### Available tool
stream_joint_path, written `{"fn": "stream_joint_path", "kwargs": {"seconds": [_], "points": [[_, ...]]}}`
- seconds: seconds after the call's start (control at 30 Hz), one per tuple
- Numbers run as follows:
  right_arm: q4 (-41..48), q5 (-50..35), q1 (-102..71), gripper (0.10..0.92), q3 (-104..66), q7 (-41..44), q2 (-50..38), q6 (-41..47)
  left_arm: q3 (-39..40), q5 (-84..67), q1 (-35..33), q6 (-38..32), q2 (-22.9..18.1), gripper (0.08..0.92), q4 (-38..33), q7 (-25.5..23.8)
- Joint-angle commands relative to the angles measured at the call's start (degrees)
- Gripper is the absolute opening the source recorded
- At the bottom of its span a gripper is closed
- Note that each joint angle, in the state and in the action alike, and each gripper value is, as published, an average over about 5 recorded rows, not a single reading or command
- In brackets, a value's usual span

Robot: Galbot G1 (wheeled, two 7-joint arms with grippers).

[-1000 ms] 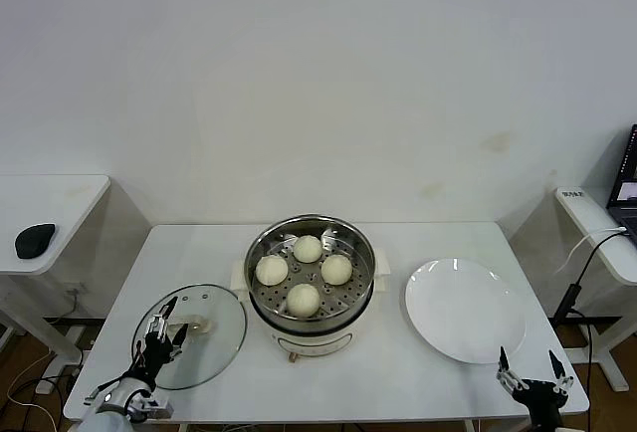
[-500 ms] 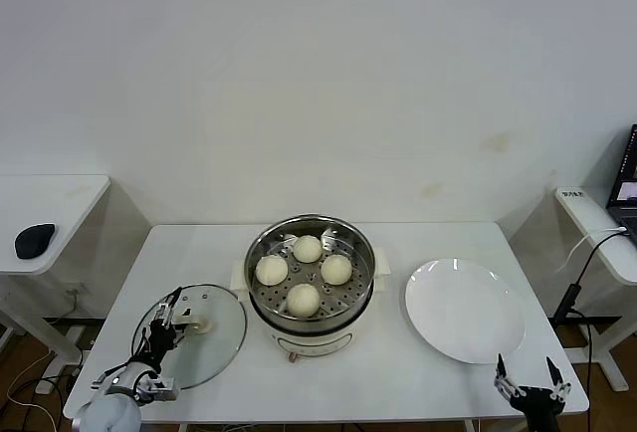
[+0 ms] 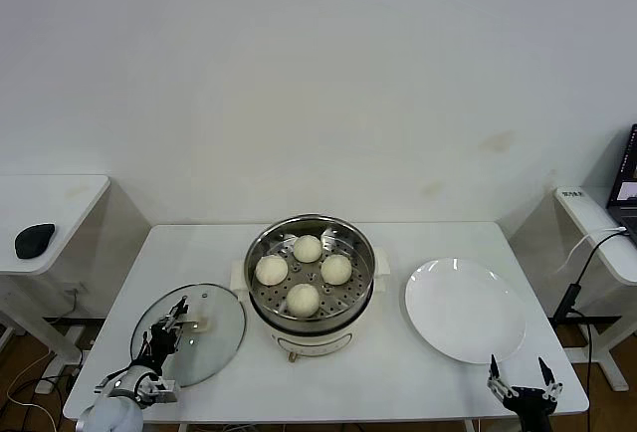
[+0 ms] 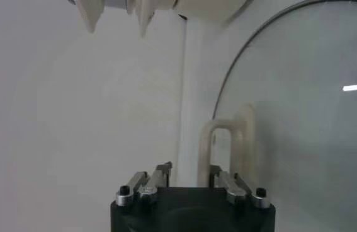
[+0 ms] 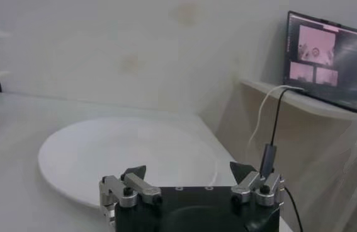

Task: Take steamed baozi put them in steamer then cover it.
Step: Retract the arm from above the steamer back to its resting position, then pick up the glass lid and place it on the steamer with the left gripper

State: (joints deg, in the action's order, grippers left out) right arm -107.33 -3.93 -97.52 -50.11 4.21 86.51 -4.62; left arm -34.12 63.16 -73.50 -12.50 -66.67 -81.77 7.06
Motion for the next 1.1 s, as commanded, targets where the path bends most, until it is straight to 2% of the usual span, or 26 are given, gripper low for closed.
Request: {"fn": "stream_joint_path", "kwargs": {"seconds": [0.03,0.13,0.37,0.73,0.93,1.1], "points": [[0.17,-0.12,0.07,0.823,0.75,0.38,-0.06,-0.05,-0.95,-0.91,-0.75,-1.48,-0.25,0.196,-1.0,3.46],[0.38,-0.68,0.2,0.823,1.42,0.92,-0.27,0.19,-2.08,-1.44,-2.05,-1.68,-0.39,0.15,-3.5,4.15],[0.56,0.47,0.78,0.823,2.6,1.17,-0.32,0.01,-7.43,-1.42,-6.78,-0.36,0.91,0.148,-12.34,3.23],[-0.94,1.78,-0.3,0.823,3.02,1.62,-1.57,-0.09,-18.14,-0.15,-11.37,1.35,9.98,0.148,-22.63,-4.58],[-1.39,3.43,-0.75,0.823,3.72,1.82,-1.45,-0.34,-18.67,-2.61,-12.07,11.44,13.29,0.148,-29.83,-11.03],[-1.13,4.65,-0.54,0.823,4.53,1.99,-1.18,-0.93,-10.47,-9.29,-9.69,21.21,14.84,0.148,-37.0,-14.14]]}}
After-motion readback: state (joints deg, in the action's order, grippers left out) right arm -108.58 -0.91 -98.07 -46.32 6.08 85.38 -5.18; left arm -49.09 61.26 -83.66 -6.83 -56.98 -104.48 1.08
